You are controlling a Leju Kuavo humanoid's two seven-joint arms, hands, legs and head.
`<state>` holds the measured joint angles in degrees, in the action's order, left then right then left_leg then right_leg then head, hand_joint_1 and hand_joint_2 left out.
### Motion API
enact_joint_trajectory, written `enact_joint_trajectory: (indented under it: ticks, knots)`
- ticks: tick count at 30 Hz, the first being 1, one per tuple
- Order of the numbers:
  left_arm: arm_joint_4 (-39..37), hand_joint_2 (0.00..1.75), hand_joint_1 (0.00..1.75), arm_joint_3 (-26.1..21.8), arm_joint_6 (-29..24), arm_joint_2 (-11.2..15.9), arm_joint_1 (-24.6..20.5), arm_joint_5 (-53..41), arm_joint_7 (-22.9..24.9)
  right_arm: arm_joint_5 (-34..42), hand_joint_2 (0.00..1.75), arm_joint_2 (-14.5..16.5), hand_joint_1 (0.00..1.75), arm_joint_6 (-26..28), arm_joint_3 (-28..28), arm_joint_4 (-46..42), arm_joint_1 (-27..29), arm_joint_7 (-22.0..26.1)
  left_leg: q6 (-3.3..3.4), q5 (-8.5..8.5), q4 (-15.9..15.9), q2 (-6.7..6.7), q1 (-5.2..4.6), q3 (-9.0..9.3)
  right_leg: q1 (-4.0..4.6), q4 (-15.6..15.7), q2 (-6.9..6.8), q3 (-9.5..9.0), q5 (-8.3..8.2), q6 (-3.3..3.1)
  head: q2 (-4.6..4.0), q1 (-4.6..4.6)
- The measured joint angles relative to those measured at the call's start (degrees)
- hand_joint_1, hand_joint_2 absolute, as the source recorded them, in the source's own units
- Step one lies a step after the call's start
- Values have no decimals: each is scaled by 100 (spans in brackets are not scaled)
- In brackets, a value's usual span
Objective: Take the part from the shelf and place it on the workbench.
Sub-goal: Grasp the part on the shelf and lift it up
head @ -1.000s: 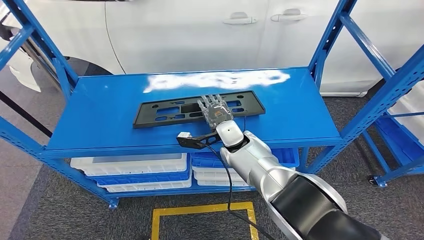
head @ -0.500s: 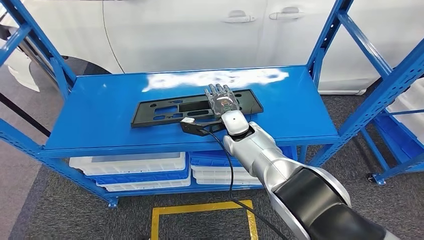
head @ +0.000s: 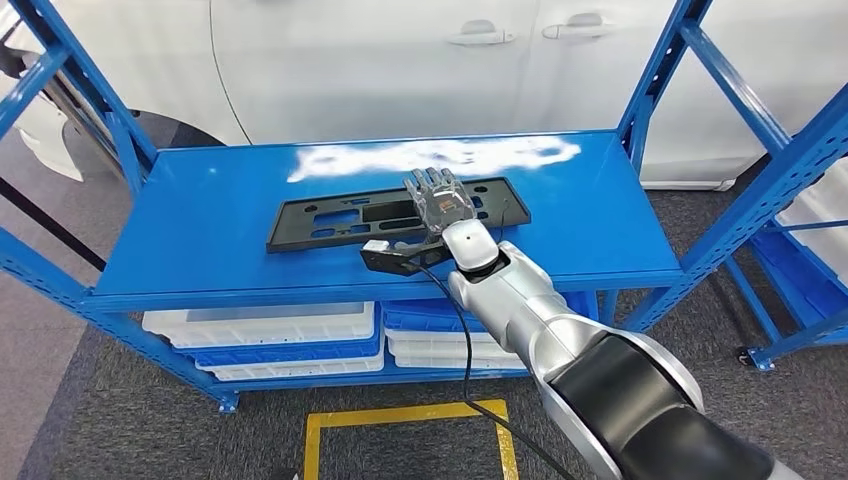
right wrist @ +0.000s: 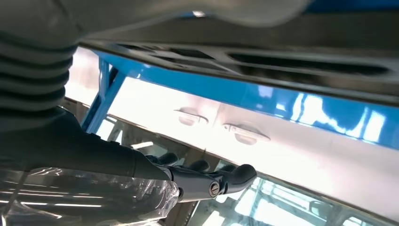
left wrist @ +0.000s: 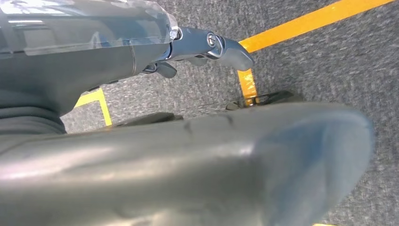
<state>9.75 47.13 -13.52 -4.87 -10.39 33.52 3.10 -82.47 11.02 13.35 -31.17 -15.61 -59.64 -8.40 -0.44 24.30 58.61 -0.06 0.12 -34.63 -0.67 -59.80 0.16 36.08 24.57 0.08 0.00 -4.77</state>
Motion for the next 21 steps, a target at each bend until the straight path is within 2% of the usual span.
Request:
enact_joint_trajectory:
  ticks: [2, 4, 7, 8, 9, 10, 12, 13, 14, 16, 18, 19, 21]
  knots:
    - [0, 0, 0, 1, 8, 0, 3, 1, 3, -10, 0, 3, 0, 0, 0, -1, 1, 1, -58, 16, 11, 2, 14, -3, -6, 16, 3, 5, -17, -71, 0, 0]
    - [0, 0, 0, 1, 12, 0, -1, 1, -2, -19, 0, 7, 0, -1, 0, -2, -3, 1, -123, 189, 263, 3, 29, -109, -27, 36, -4, -5, -30, -131, 0, 0]
    - [0, 0, 0, 1, 12, 1, 10, 3, -4, -32, 0, 13, 0, -5, 0, -1, 5, 1, -190, 717, 1378, 4, 49, -619, -20, 38, -10, -1, -28, -167, 0, 0]
    - [0, 0, 0, 1, 12, 1, 16, 5, -4, -34, 0, 13, 0, -9, 0, 0, 11, 3, -196, 796, 1662, 4, 51, -756, -16, 37, -11, 0, -27, -170, 0, 0]
    - [0, 0, 0, 1, 12, 2, 20, 6, -4, -35, 0, 13, 0, -18, 0, 1, 15, 14, -191, 761, 1733, 4, 51, -794, -13, 36, -9, -2, -27, -170, 0, 0]
    - [0, 0, 0, 1, 12, 2, 19, 7, -3, -35, 0, 13, 0, -36, 0, 1, 17, 34, -175, 618, 1561, 4, 51, -715, -11, 35, -7, -8, -26, -169, 0, 1]
    - [0, 0, 0, 1, 13, 3, 7, 4, 1, -45, 0, 13, 0, -109, 0, 1, 17, 97, -110, 214, 731, 4, 43, -316, -6, 37, -1, -26, -23, -161, 0, 1]
    - [0, 0, 0, 1, 15, 4, -1, 3, 3, -61, 0, 13, 0, -164, 0, 1, 15, 125, -73, 83, 341, 3, 28, -126, 1, 37, 1, -27, -24, -143, 0, 1]
    - [0, 0, 0, 1, 19, 5, -8, 3, 5, -86, 0, 13, 0, -232, 0, 1, 15, 142, -41, 19, 90, 2, 12, -8, 6, 40, 2, -23, -29, -117, 0, 1]
    - [0, 0, 0, 2, 28, 7, -9, 3, 9, -157, 0, 14, 0, -365, -2, 5, 23, 158, 5, 19, -31, -4, -18, 38, 9, 59, 2, -11, -49, -46, 0, 0]
    - [-1, 0, 0, 3, 32, 7, -4, 7, 10, -205, 0, 12, 0, -433, -4, 9, 30, 163, 71, -30, -89, -3, 7, 53, 3, 41, -3, 1, -25, 21, 0, 0]
    - [-1, 0, 0, 3, 32, 7, -6, 11, 10, -215, 0, 11, 0, -442, -4, 10, 29, 162, 107, -56, -126, 0, 20, 66, 2, -68, -4, 48, 58, 45, 0, 1]
    - [0, 0, 0, 3, 33, 7, -10, 17, 9, -231, 0, 8, 0, -467, -5, 18, 41, 161, 150, -81, -163, 6, 24, 76, -5, -636, -6, 308, 381, 75, 0, 1]
